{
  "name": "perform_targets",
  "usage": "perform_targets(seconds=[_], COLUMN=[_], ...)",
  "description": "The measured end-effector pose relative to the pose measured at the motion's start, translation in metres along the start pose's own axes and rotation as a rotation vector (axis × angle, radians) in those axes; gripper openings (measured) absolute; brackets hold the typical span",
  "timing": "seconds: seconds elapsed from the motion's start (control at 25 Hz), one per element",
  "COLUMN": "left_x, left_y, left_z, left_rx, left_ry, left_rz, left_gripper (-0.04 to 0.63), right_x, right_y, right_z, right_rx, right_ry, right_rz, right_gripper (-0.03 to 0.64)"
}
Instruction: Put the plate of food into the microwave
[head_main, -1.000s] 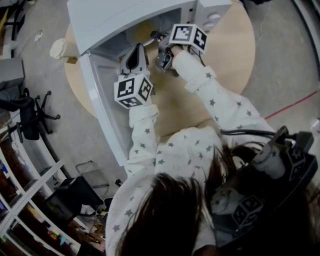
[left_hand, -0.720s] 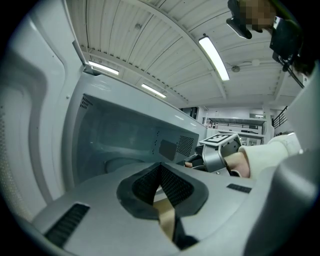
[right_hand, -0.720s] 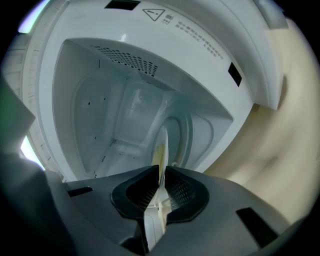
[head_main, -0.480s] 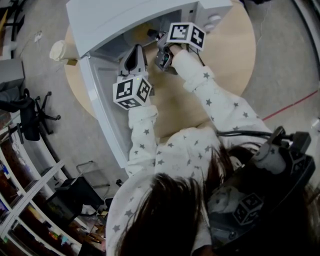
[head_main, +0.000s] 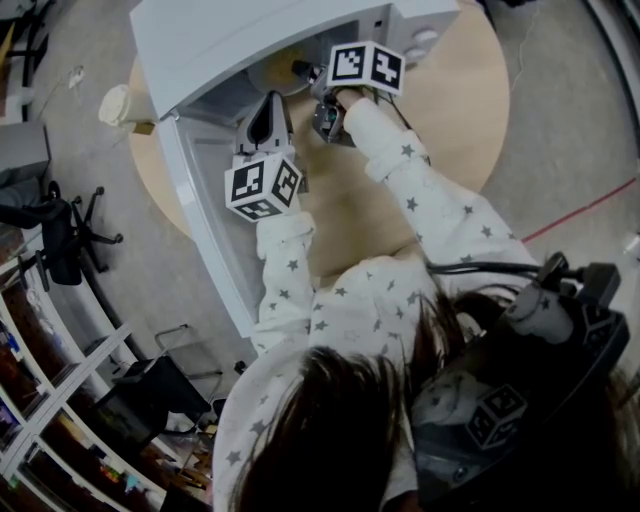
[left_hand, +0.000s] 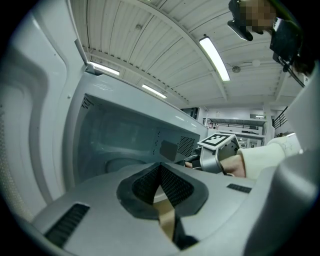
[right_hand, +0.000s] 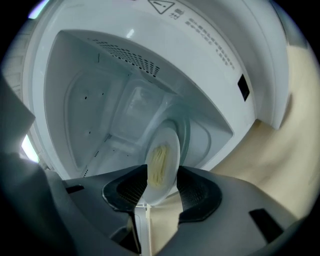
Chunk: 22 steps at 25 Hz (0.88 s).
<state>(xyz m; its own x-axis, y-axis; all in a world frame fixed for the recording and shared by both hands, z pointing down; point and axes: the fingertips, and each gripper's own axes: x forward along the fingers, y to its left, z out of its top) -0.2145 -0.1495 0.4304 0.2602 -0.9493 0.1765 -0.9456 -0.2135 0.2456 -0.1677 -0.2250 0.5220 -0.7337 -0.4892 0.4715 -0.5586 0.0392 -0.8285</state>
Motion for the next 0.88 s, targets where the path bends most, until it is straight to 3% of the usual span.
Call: perform_targets(seconds=[0.32, 0.88], left_x=[-0.003, -0.014], left_y=[-0.004, -0.015], left_z=[-0.002, -0.001], left_rx=[0.001, 0.012], left_ry=[0.001, -0.001], left_rz=[-0.006, -0.003], left_gripper=[0.002, 0.002], right_x=[-0.003, -0.025], right_y=[-0.01, -0.009], right_z=[-0.004, -0.019], right_rx=[-0.027, 0.056], right_ry=[0.036, 0.067], right_rz=[-0.048, 0.044], right_gripper=[0.169, 0.169])
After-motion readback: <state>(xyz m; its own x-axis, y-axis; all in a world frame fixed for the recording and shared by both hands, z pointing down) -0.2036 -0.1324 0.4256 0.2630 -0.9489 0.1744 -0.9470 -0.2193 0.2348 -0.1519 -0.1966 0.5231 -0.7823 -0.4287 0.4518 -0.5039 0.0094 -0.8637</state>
